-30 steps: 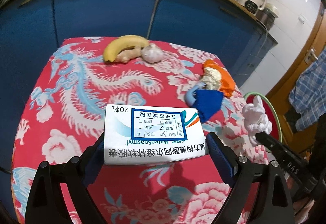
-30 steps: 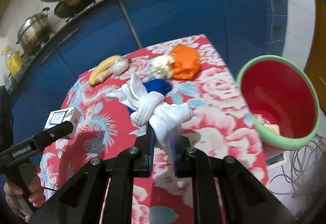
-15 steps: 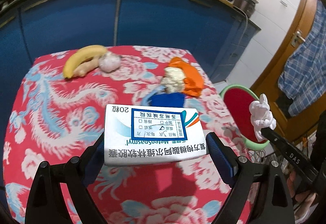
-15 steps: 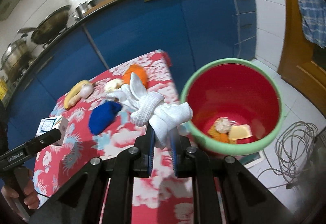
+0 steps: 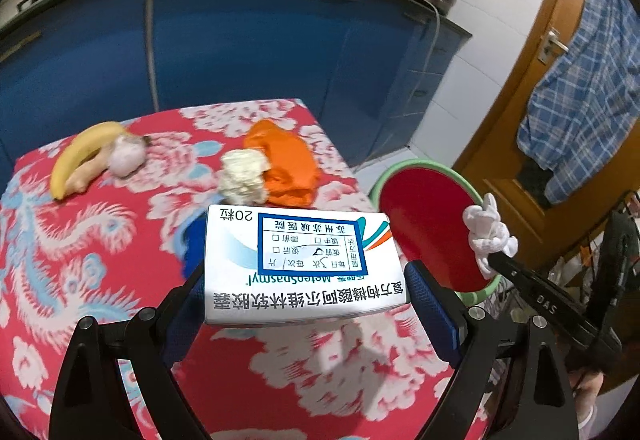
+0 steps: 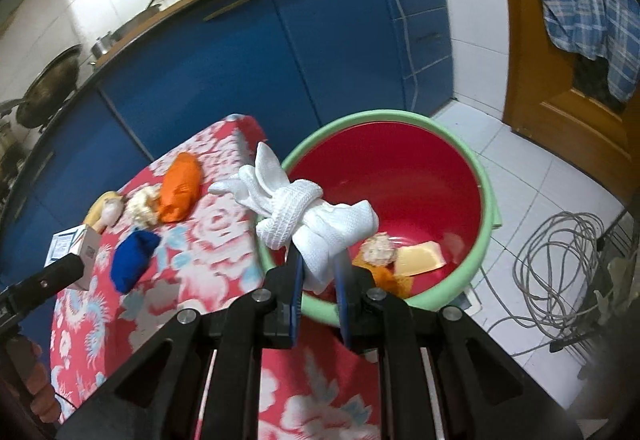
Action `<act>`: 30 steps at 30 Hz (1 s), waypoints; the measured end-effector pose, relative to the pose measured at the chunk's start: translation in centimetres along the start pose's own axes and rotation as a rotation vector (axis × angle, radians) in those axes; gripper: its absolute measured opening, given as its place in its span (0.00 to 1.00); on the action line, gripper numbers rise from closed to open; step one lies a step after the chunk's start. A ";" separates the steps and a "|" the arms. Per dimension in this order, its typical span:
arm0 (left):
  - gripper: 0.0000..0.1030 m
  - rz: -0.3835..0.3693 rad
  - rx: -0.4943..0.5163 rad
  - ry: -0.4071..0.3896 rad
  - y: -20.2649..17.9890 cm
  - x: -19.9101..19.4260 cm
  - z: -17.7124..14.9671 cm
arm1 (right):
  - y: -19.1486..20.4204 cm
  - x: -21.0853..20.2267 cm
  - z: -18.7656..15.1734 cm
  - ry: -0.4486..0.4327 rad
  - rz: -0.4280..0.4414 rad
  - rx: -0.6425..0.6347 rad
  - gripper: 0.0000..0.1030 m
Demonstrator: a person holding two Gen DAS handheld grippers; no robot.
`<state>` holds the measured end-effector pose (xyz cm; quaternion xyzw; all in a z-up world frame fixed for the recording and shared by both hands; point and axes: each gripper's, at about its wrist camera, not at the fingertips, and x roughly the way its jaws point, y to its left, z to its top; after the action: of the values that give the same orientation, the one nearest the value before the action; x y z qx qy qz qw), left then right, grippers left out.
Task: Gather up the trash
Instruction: 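Carry the medicine box and white gloves over the red bucket with both tools, then open the right tool over the bucket while the left tool releases the box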
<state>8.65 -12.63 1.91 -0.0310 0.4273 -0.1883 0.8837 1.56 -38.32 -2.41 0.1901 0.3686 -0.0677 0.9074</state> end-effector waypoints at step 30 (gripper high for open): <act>0.90 -0.104 0.139 0.107 -8.6 9.8 1.3 | -6.3 1.2 0.7 -0.007 -0.048 0.101 0.37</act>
<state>12.55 -24.31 -2.67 0.0183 0.4575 -0.2644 0.8488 1.23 -44.35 -4.66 0.2265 0.3660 -0.1085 0.8961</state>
